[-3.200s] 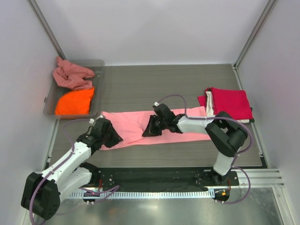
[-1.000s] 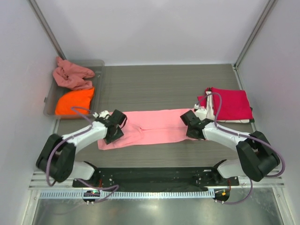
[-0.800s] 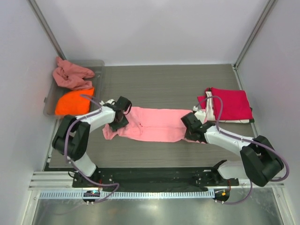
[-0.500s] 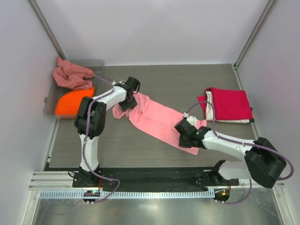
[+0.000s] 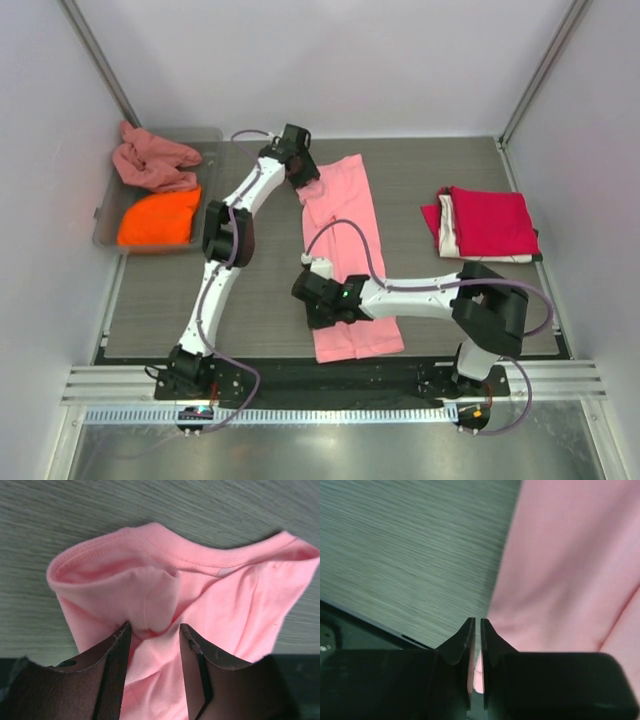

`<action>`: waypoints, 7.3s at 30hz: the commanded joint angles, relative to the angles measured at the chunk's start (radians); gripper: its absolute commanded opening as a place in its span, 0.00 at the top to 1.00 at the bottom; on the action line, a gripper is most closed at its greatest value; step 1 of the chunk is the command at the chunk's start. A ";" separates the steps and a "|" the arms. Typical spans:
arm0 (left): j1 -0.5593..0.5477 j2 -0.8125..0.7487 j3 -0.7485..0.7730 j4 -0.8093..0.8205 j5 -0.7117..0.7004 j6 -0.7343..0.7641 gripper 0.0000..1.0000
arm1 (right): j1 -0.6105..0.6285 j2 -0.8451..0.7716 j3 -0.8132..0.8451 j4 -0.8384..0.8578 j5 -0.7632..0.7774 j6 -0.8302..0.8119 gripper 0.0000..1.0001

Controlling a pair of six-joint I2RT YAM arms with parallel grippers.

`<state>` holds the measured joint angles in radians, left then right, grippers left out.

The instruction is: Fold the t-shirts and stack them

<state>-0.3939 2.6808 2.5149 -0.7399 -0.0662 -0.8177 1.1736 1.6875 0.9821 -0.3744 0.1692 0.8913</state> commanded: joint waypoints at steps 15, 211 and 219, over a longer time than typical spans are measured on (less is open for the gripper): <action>0.147 -0.261 -0.418 0.353 0.315 0.060 0.17 | -0.646 -0.188 0.150 -0.003 -0.259 -0.348 0.57; -0.046 -1.102 -1.771 0.669 0.293 -0.144 0.54 | -0.821 0.047 -0.051 0.200 -0.522 -0.328 0.62; -0.046 -1.089 -1.763 0.665 0.255 -0.138 0.59 | -0.821 0.038 -0.076 0.207 -0.528 -0.338 0.83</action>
<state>-0.4408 1.5757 0.7265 -0.0887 0.2325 -0.9646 0.3557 1.7332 0.9096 -0.1913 -0.3435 0.5587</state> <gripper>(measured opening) 0.412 0.179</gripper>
